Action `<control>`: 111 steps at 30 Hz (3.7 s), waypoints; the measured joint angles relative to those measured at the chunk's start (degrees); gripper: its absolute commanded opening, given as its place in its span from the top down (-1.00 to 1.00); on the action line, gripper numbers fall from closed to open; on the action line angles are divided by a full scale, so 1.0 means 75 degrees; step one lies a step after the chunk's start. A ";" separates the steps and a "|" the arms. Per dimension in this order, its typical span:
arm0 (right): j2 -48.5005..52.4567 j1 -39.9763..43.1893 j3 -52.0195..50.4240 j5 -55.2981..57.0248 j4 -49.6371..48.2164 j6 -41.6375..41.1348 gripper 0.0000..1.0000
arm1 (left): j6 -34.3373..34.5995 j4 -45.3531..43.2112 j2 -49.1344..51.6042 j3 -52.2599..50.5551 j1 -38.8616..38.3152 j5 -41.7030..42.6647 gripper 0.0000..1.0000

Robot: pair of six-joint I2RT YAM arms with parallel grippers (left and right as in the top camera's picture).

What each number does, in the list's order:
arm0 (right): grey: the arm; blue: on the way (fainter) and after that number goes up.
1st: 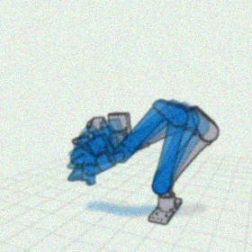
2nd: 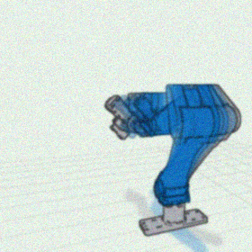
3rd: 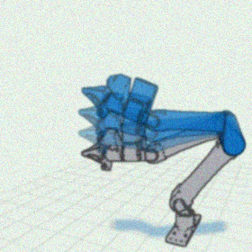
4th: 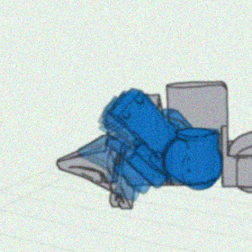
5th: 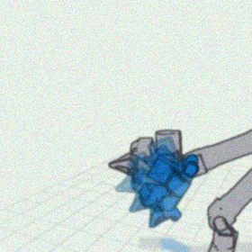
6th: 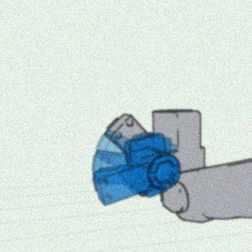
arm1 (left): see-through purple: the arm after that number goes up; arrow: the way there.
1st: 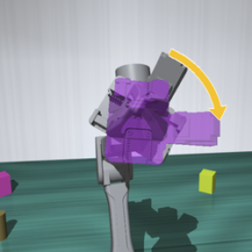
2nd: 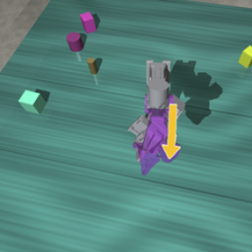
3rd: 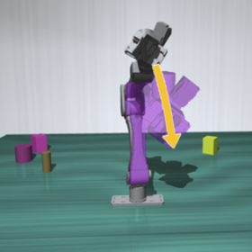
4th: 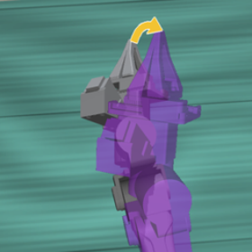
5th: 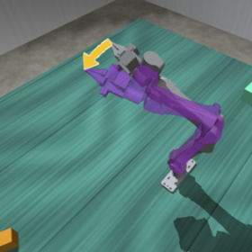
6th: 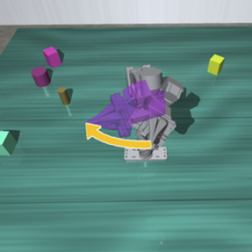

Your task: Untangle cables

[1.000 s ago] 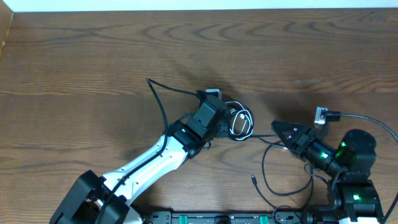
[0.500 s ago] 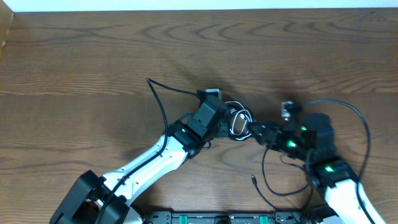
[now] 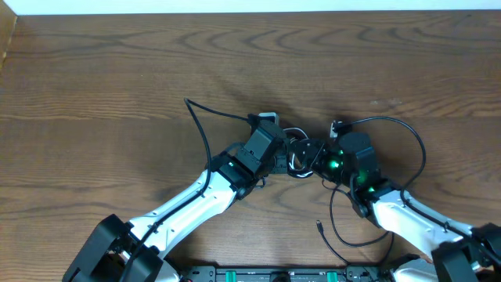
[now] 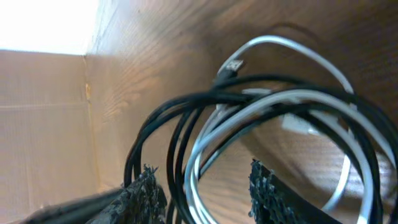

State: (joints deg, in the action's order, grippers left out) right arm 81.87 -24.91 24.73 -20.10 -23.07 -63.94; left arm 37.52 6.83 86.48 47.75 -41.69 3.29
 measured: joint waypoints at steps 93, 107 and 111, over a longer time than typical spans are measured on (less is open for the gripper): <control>-0.1297 0.2110 -0.0020 -0.4709 -0.2162 -0.1536 0.97 | 0.6455 -0.2760 0.1929 -0.0023 0.0525 0.3375 0.21; -0.1297 0.2110 -0.0020 -0.4814 -0.2162 -0.1515 0.97 | 0.6158 -0.2774 0.1929 -0.0023 0.0886 0.3378 0.04; -0.1297 0.2110 -0.0020 -0.4817 -0.2162 -0.1507 0.97 | 0.6102 -0.2774 0.1929 -0.0023 0.1049 0.3378 0.07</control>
State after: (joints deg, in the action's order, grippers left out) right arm 72.14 -9.08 24.58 -56.23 -39.29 -75.24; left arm 83.29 -13.98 100.95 47.57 -33.82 28.62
